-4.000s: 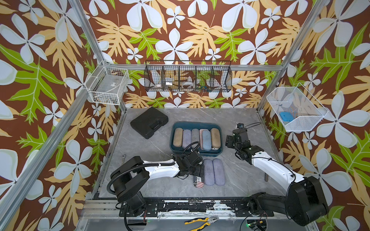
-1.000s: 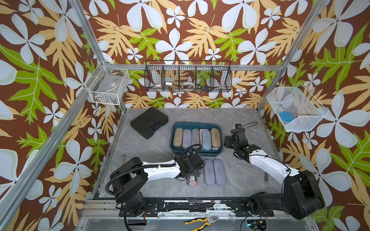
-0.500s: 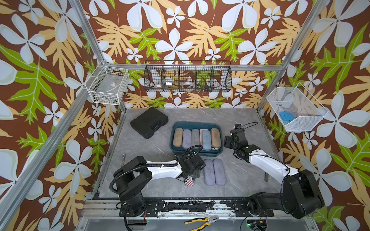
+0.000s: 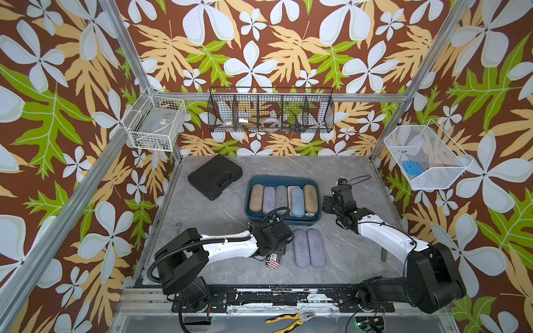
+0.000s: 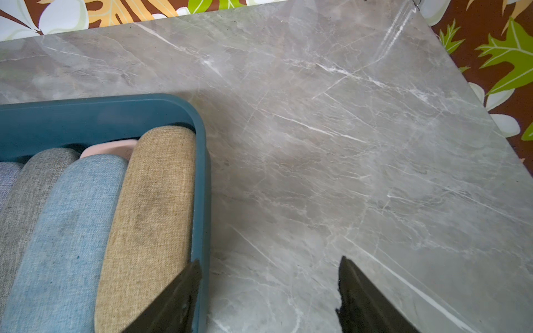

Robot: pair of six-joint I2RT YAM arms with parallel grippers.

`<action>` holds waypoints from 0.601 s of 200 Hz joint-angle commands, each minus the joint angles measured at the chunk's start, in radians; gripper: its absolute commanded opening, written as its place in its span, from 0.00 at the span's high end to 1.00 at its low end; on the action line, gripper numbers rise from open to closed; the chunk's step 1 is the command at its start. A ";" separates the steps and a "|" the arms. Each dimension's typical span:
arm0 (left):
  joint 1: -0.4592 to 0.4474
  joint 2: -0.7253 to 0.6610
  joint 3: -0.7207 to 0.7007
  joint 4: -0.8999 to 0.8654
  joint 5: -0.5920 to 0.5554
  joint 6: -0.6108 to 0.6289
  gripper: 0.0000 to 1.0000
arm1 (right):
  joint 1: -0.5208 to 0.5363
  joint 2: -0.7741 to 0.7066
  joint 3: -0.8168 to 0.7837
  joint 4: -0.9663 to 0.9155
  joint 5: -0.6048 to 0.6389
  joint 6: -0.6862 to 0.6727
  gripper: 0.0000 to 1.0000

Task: Put the glasses cases into the storage boxes
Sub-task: Pick up the glasses case at the center of the board.

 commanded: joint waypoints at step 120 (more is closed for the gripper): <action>0.051 -0.204 0.135 -0.125 -0.064 0.076 0.37 | 0.001 0.026 0.031 0.011 0.006 0.001 0.25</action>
